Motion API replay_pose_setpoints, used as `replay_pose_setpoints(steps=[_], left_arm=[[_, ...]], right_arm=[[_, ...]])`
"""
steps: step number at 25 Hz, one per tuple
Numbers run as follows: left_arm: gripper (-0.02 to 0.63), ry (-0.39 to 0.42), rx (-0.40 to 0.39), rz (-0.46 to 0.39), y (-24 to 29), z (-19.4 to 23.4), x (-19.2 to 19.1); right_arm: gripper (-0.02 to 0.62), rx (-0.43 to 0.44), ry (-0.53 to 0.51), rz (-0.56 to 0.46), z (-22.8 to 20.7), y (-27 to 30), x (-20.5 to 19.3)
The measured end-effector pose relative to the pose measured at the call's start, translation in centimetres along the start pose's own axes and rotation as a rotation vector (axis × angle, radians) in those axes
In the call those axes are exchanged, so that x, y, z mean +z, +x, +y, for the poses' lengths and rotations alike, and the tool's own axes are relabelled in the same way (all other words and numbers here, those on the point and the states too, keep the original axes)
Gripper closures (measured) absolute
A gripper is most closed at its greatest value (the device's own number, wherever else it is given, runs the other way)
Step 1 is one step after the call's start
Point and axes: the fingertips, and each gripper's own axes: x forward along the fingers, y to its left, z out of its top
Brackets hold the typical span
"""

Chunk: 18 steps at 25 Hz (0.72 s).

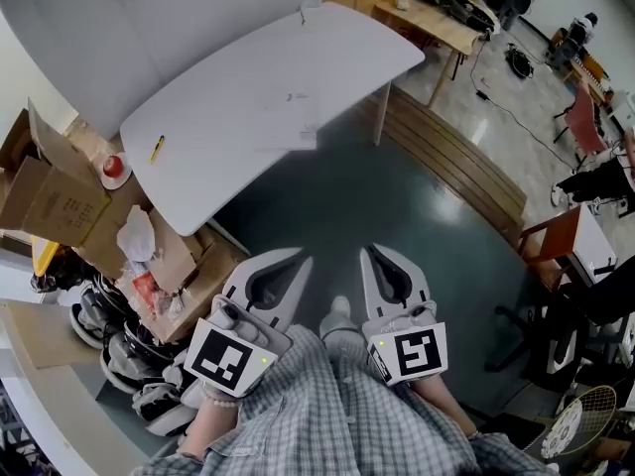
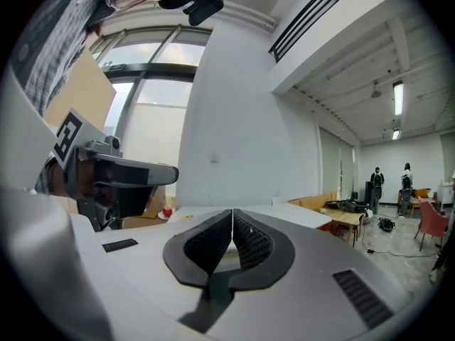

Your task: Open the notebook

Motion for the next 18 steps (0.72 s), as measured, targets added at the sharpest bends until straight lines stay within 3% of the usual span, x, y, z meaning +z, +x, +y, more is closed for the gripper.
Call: replay_pose_setpoints(steps=[18], left_arm=[[0.600,0.033,0.166,-0.066,8.3,2.5,2.1]], right_arm=[[0.572,0.136,-0.031,-0.043,-8.4,5.2,0.7]])
